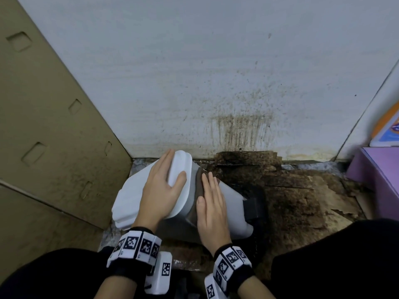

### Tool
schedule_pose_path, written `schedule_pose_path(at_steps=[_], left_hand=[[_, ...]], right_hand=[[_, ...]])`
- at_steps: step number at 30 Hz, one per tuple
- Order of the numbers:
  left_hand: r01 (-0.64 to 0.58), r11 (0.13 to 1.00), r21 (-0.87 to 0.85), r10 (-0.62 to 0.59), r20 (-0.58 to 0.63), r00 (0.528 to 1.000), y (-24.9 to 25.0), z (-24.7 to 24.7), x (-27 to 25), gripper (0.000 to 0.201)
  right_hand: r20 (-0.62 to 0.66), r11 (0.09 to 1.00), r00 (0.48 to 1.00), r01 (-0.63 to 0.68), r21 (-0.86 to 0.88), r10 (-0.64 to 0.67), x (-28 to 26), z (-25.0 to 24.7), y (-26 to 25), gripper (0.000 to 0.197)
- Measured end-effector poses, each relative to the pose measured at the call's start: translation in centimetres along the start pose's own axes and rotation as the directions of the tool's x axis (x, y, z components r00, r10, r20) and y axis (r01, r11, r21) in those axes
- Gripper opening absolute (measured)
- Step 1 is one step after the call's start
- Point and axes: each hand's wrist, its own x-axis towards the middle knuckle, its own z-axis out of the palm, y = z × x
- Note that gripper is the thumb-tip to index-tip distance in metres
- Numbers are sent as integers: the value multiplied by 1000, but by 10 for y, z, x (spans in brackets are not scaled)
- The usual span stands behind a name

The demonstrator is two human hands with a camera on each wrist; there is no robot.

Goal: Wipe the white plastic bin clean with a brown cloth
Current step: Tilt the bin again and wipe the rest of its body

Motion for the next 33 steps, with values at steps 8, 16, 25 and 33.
schedule_pose_path(at_steps=[8, 16, 25, 33], left_hand=[[1, 999, -53, -2, -11, 1000, -6, -6, 1, 61], [-8, 1000, -1, 8, -7, 1000, -4, 0, -1, 61], [-42, 999, 29, 42, 2, 999, 0, 7, -3, 69], [-35, 999, 13, 35, 17, 999, 3, 12, -3, 69]], right_hand=[[-110, 988, 982, -155, 6, 155, -20, -2, 81, 51], [-228, 962, 934, -270, 48, 274, -22, 10, 87, 60], [-194, 963, 952, -206, 172, 238, 15, 20, 1, 67], [1, 966, 996, -91, 240, 94, 34, -1, -8, 52]])
